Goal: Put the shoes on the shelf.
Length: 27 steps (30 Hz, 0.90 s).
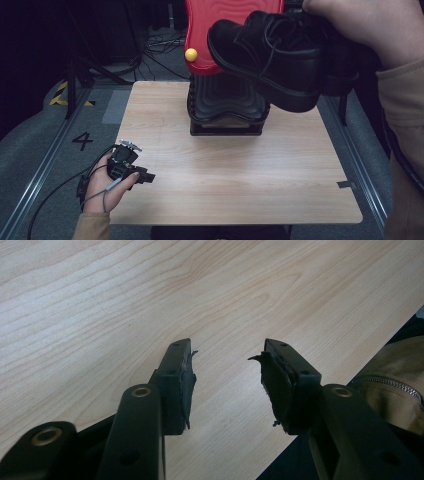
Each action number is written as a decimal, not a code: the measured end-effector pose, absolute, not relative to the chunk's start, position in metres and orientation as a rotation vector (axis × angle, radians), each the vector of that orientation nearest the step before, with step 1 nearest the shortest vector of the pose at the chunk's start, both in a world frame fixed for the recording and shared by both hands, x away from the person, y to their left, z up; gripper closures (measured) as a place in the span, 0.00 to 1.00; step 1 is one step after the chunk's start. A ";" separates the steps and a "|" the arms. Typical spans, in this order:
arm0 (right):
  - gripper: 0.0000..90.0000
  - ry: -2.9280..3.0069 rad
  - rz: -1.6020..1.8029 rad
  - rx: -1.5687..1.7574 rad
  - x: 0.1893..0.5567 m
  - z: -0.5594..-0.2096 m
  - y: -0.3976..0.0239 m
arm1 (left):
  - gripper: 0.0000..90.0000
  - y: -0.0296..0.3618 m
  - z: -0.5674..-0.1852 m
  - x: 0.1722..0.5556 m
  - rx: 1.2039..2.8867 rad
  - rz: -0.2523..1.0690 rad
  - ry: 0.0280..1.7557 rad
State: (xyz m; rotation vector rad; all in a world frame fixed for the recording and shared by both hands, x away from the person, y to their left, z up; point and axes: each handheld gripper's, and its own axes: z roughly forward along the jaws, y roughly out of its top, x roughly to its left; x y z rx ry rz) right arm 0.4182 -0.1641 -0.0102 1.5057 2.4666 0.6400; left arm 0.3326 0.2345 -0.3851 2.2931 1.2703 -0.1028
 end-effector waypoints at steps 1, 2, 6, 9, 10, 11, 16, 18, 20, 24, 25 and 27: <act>0.90 2.467 0.640 1.506 0.418 -0.010 -0.164 | 0.63 0.234 -0.385 0.333 2.293 -0.103 1.270; 0.90 2.445 0.642 1.516 0.421 -0.007 -0.162 | 0.63 0.235 -0.385 0.334 2.295 -0.101 1.268; 0.90 2.391 0.658 1.551 0.434 0.002 -0.156 | 0.63 0.237 -0.386 0.337 2.279 -0.109 1.273; 0.90 2.352 0.697 1.572 0.448 0.006 -0.152 | 0.62 0.235 -0.386 0.338 2.308 -0.080 1.284; 0.90 2.334 0.715 1.578 0.453 0.008 -0.150 | 0.62 0.235 -0.386 0.339 2.314 -0.076 1.287; 0.90 2.334 0.715 1.578 0.453 0.008 -0.150 | 0.61 0.235 -0.386 0.339 2.314 -0.076 1.287; 0.90 2.268 0.751 1.570 0.473 0.012 -0.139 | 0.61 0.237 -0.389 0.346 2.316 -0.080 1.297; 0.90 2.242 0.763 1.570 0.481 0.013 -0.134 | 0.61 0.238 -0.391 0.347 2.313 -0.101 1.294; 0.90 2.214 0.767 1.572 0.490 0.015 -0.126 | 0.61 0.241 -0.392 0.348 2.306 -0.100 1.294; 0.91 2.187 0.783 1.583 0.503 0.016 -0.117 | 0.61 0.248 -0.392 0.348 2.281 -0.107 1.306; 0.91 2.174 0.789 1.586 0.507 0.017 -0.114 | 0.61 0.249 -0.392 0.349 2.278 -0.110 1.305; 0.91 2.155 0.791 1.589 0.512 0.018 -0.109 | 0.62 0.251 -0.392 0.349 2.274 -0.109 1.300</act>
